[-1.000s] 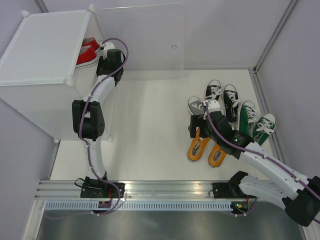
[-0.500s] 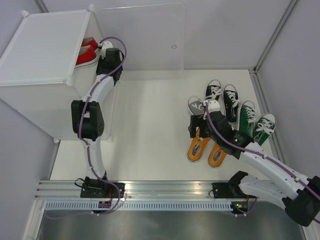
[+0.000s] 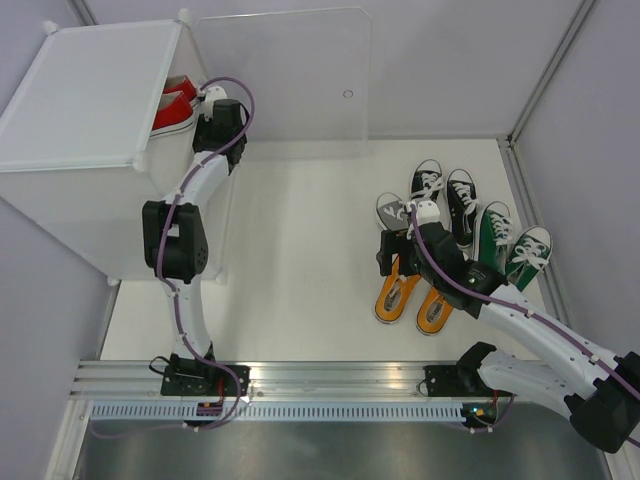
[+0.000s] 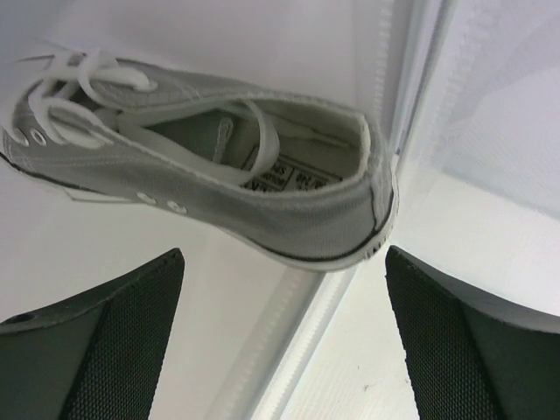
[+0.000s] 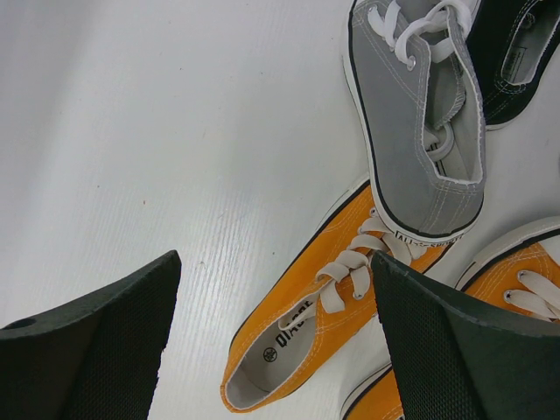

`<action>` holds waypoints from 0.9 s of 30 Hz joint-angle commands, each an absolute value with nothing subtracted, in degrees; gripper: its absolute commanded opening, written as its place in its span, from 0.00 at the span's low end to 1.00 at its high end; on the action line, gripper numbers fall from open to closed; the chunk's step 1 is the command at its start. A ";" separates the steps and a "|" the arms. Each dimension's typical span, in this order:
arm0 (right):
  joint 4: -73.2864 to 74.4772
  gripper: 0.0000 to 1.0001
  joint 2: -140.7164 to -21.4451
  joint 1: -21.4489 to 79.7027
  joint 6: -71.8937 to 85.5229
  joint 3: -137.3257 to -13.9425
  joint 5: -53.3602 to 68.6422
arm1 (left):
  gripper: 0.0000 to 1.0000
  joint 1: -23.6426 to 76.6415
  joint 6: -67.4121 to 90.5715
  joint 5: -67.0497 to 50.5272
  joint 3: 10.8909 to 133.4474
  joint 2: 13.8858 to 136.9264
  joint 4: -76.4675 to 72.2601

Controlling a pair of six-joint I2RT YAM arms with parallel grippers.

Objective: Place and organize the shoes in the shoe cabinet

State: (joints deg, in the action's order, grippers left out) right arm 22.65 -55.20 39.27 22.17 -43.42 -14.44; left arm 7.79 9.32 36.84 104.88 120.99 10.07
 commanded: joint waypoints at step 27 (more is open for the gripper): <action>34.99 0.71 -67.40 22.60 27.33 -58.17 -26.63 | 1.00 31.11 14.43 5.10 73.84 79.14 34.80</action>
State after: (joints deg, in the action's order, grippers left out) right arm 35.70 -65.52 26.22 27.07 -54.22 -29.06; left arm 31.62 14.92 10.31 77.56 86.17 31.16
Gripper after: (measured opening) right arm 0.742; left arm 0.995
